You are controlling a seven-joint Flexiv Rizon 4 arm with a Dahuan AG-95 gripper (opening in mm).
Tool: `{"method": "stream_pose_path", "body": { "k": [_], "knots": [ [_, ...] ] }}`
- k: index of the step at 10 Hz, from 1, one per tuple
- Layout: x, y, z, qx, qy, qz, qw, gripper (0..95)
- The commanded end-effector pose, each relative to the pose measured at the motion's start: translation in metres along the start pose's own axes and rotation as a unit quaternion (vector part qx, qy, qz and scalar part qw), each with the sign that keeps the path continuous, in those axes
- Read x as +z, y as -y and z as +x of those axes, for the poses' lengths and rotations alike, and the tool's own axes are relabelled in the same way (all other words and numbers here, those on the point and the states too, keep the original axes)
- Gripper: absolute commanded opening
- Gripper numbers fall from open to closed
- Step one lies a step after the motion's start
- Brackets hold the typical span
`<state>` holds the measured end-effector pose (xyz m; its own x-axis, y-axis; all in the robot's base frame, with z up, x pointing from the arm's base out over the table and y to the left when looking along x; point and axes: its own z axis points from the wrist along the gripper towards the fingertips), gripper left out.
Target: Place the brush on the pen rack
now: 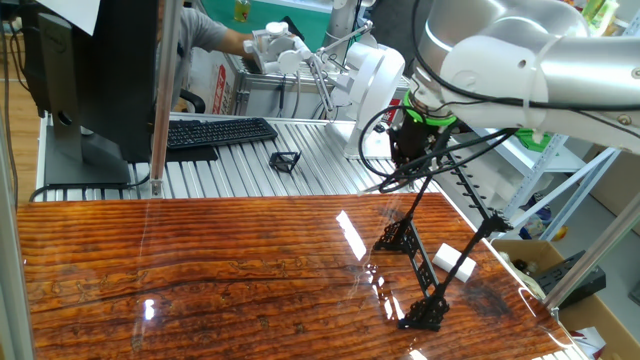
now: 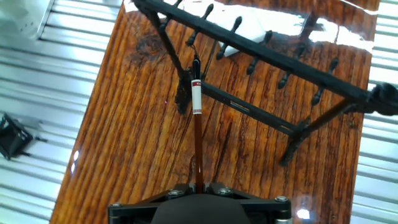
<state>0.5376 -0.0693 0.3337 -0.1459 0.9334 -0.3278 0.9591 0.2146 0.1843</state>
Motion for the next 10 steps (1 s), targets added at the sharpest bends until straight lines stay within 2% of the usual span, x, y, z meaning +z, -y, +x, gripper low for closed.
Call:
{"method": "stream_pose_path", "body": {
  "k": [1, 10],
  "knots": [
    [-0.0004, 0.0006, -0.0007, 0.004, 0.0, -0.003, 1.0, 0.0],
    [0.006, -0.0024, -0.0075, 0.006, -0.003, -0.004, 1.0, 0.0]
  ]
}}
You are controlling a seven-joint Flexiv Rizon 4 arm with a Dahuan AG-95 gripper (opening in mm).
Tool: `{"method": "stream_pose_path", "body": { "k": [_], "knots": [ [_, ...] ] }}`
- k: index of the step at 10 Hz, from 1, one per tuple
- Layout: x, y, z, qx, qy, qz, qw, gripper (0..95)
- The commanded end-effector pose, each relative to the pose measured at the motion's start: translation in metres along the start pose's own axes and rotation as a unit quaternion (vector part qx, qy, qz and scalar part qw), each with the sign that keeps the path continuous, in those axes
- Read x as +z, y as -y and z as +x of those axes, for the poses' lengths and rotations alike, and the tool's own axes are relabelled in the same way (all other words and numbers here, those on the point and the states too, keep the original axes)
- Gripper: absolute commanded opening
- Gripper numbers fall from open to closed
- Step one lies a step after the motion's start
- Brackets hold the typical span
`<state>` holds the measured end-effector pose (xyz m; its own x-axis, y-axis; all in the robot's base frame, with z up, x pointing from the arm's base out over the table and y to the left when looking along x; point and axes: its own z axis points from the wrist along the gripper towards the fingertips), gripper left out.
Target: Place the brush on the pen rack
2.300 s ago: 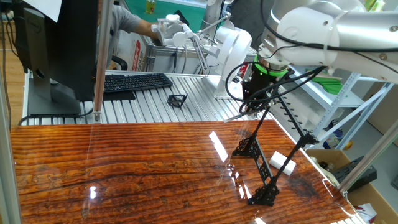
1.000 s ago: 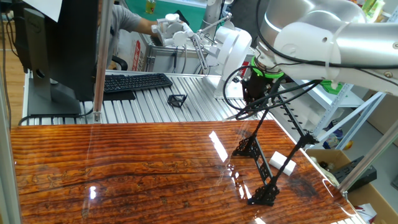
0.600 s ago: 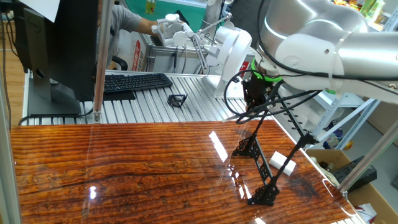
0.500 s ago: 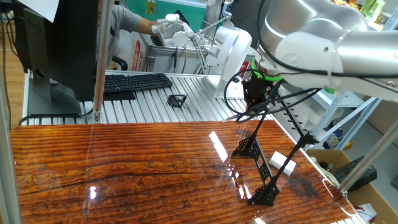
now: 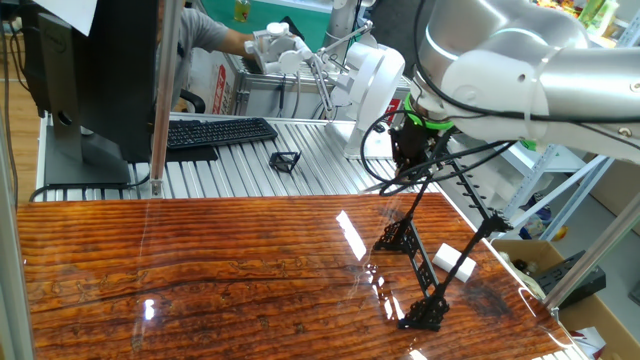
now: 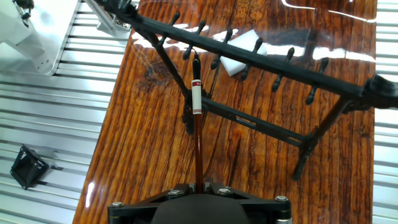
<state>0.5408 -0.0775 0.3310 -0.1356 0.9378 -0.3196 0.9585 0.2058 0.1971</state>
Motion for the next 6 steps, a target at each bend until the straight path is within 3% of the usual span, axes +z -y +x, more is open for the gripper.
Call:
{"method": "stream_pose_path", "body": {
  "k": [1, 6],
  "knots": [
    [0.0011, -0.0017, -0.0009, 0.003, 0.0, 0.001, 1.0, 0.0],
    [0.0032, -0.0024, -0.0036, -0.001, -0.002, 0.0, 1.0, 0.0]
  ]
}}
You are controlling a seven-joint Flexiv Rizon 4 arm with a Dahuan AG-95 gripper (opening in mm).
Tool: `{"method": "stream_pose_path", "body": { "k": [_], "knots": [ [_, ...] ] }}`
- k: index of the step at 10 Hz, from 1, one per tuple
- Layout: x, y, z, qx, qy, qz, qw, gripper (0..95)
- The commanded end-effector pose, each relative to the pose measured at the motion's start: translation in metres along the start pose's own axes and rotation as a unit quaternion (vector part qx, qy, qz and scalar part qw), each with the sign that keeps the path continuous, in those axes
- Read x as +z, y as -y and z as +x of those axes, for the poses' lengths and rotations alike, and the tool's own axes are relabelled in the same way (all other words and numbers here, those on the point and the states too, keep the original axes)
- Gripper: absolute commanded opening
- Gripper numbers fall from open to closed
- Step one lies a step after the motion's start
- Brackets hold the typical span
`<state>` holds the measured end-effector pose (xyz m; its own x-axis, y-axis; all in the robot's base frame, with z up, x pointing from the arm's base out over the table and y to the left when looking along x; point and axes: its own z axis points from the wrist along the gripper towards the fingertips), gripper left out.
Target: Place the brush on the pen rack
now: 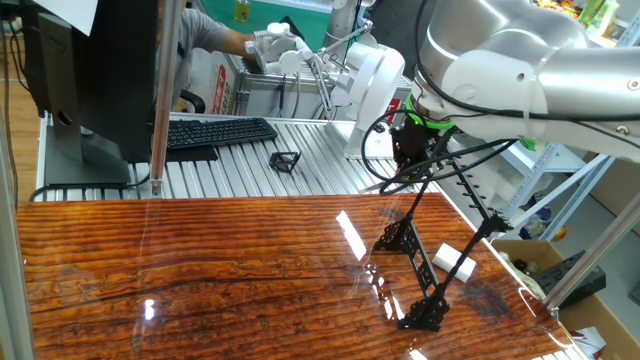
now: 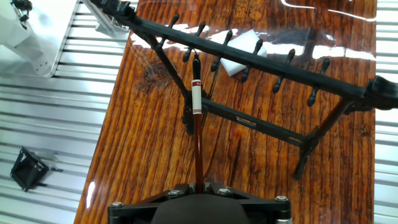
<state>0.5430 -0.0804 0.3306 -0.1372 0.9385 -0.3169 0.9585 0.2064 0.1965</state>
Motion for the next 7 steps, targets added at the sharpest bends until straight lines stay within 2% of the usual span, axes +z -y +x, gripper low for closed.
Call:
{"method": "stream_pose_path", "body": {
  "k": [1, 4, 7],
  "knots": [
    [0.0037, -0.0021, -0.0037, -0.003, -0.005, -0.001, 1.0, 0.0],
    [0.0087, -0.0047, -0.0111, -0.011, -0.004, -0.003, 0.9999, 0.0],
    [0.0088, -0.0053, -0.0131, -0.014, -0.002, -0.004, 0.9999, 0.0]
  ]
}}
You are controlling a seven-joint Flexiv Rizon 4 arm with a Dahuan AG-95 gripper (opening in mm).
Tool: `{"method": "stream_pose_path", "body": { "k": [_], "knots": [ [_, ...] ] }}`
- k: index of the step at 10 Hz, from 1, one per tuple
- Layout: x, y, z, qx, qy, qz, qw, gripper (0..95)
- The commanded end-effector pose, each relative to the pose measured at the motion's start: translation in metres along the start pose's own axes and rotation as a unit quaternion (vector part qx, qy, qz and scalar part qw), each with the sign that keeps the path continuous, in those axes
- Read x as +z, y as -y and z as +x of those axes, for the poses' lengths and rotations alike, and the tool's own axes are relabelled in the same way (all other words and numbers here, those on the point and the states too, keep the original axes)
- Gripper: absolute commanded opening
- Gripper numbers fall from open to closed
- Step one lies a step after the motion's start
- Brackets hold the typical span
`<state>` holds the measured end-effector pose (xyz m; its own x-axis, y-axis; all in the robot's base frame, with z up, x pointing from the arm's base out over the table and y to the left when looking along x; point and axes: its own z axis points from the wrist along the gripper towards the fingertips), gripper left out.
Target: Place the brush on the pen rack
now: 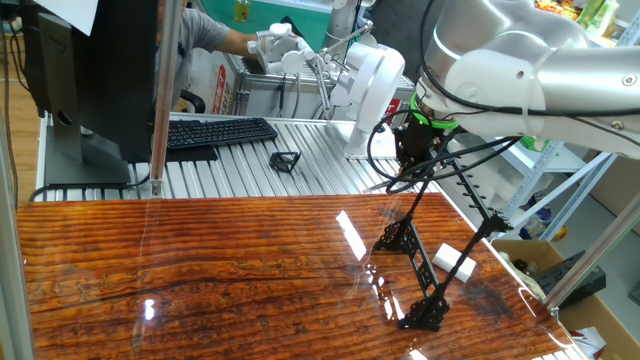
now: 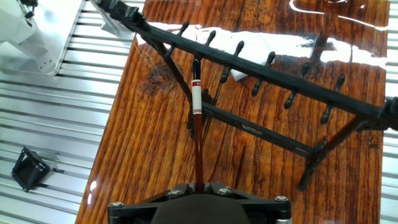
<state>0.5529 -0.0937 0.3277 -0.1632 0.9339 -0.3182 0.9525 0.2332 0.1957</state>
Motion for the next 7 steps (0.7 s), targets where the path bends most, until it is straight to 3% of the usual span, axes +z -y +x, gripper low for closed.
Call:
{"method": "stream_pose_path", "body": {
  "k": [1, 7],
  "knots": [
    [0.0, 0.001, 0.0, -0.002, 0.001, -0.001, 1.0, 0.0],
    [-0.001, -0.009, -0.005, -0.003, -0.004, 0.001, 1.0, 0.0]
  ]
}}
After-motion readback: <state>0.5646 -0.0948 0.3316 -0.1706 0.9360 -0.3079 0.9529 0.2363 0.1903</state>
